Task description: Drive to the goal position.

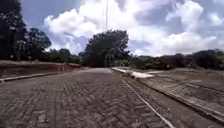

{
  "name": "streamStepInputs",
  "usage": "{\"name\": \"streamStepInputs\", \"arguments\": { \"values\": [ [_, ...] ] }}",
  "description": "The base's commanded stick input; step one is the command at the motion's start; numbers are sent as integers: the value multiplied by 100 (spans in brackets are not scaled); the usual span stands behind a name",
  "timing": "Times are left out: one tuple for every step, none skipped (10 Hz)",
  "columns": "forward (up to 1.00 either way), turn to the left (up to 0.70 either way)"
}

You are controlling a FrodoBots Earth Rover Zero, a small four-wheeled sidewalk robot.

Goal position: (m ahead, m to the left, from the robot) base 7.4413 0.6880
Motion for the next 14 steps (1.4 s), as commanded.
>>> {"name": "streamStepInputs", "arguments": {
  "values": [
    [100,5],
    [100,27],
    [100,26],
    [100,0],
    [100,0],
    [100,0],
    [100,0],
    [100,0],
    [100,0],
    [100,9],
    [100,23],
    [100,11],
    [100,0],
    [100,0]
  ]
}}
